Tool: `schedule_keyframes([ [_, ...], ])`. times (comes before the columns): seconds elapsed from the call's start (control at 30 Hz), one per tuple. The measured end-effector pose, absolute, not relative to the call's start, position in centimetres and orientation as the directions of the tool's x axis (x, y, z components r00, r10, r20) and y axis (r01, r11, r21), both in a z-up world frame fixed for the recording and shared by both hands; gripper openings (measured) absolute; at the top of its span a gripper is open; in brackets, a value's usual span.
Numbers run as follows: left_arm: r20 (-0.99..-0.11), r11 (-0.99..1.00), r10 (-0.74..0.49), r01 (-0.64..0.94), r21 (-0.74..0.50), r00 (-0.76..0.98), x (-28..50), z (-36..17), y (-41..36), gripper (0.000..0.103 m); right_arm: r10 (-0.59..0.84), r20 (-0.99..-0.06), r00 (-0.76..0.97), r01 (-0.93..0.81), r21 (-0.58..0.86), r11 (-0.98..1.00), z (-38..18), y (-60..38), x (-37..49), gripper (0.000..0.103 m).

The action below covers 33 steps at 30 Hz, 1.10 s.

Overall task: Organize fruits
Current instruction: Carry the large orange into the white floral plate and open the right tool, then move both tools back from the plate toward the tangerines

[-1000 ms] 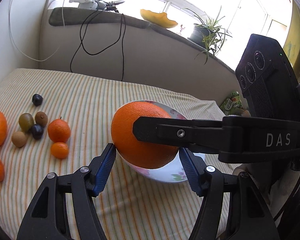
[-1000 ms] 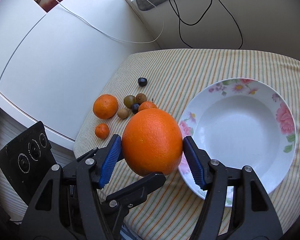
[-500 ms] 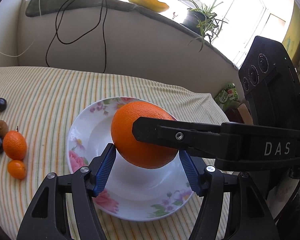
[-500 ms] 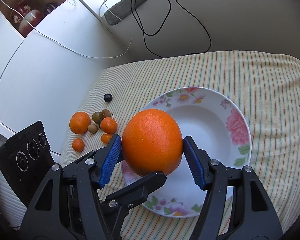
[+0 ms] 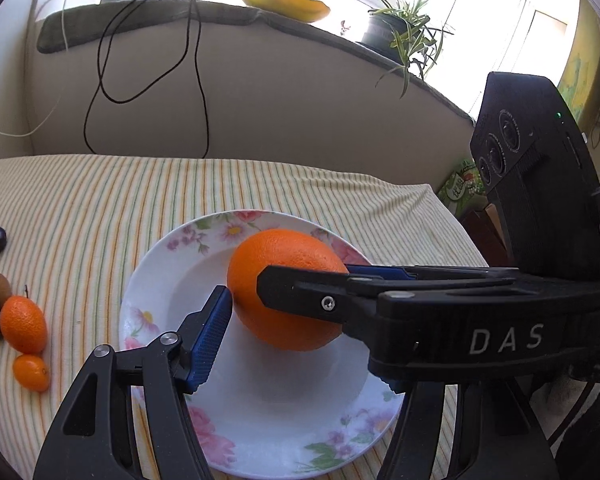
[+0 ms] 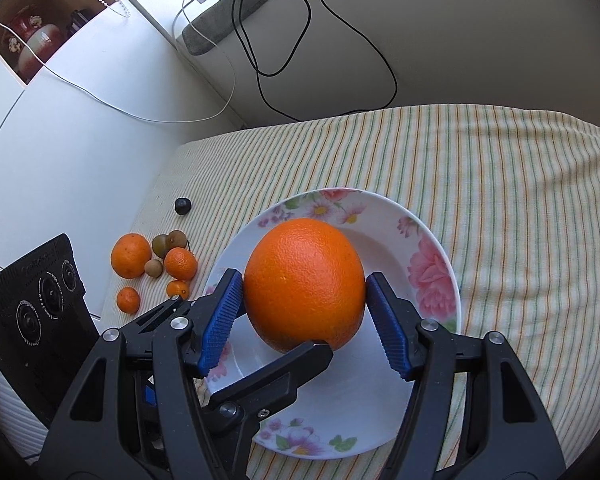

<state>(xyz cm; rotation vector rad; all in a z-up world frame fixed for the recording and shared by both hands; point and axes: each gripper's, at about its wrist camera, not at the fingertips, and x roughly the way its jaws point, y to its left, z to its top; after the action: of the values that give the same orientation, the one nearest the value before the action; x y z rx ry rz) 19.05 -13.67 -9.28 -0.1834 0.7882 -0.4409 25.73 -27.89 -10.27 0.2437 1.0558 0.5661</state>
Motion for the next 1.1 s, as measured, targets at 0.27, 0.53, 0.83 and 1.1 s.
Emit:
schedule_keyframes([
  [0.27, -0.663, 0.907, -0.418, 0.318, -0.275, 0.621, 18.1, -9.4, -13.0, 0.066, 0.520, -0.738, 0.430, -0.311, 0.420, 0.853, -9.4, -28.4, 25.1, 0.067],
  [0.53, -0.639, 0.912, -0.410, 0.302, -0.278, 0.650, 16.6, -8.7, -11.3, 0.066, 0.492, -0.724, 0.483, -0.316, 0.380, 0.869, -7.5, -28.8, 23.1, 0.073],
  [0.83, -0.617, 0.923, -0.385, 0.270, -0.275, 0.687, 13.9, -8.6, -8.5, 0.071, 0.478, -0.689, 0.545, -0.325, 0.352, 0.878, -5.9, -28.5, 20.6, 0.074],
  [1.1, -0.615, 0.949, -0.313, 0.207, -0.239, 0.724, 10.8, -8.5, -5.1, 0.071, 0.490, -0.641, 0.590, -0.376, 0.319, 0.870, -5.1, -27.0, 17.6, 0.074],
])
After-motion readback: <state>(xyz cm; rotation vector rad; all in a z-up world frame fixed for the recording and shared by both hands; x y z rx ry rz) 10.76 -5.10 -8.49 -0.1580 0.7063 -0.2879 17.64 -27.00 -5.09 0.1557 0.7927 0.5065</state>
